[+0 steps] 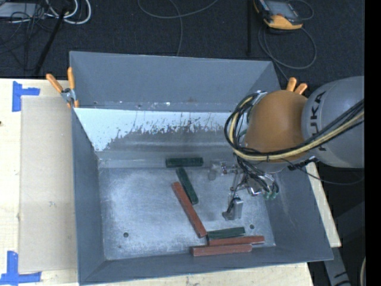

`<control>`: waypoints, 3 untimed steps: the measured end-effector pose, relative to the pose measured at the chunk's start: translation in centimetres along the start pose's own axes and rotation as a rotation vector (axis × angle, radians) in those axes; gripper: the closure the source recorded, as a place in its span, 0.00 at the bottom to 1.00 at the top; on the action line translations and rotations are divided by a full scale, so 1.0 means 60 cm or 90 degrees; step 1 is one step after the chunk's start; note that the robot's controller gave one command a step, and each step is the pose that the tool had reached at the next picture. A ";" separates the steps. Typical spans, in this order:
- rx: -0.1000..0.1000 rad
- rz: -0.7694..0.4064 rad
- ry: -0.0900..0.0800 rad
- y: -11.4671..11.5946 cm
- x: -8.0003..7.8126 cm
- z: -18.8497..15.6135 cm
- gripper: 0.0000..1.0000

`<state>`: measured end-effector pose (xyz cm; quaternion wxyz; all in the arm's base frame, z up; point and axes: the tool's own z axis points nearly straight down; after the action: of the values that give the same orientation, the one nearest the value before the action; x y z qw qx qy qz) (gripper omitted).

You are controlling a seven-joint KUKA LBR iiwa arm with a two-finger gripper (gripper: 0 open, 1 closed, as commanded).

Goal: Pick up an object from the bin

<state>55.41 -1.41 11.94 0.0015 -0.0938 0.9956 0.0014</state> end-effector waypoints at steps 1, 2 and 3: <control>0.000 -0.224 0.001 0.079 -0.081 0.031 0.00; -0.001 -0.644 0.002 0.125 -0.083 0.075 0.00; -0.002 -0.640 0.002 0.123 -0.083 0.074 1.00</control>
Offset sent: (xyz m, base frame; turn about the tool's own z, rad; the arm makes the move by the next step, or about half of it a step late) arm 0.0386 0.0541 -0.0179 -0.3515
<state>58.95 6.82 7.55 0.0004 -0.5620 0.8272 0.0016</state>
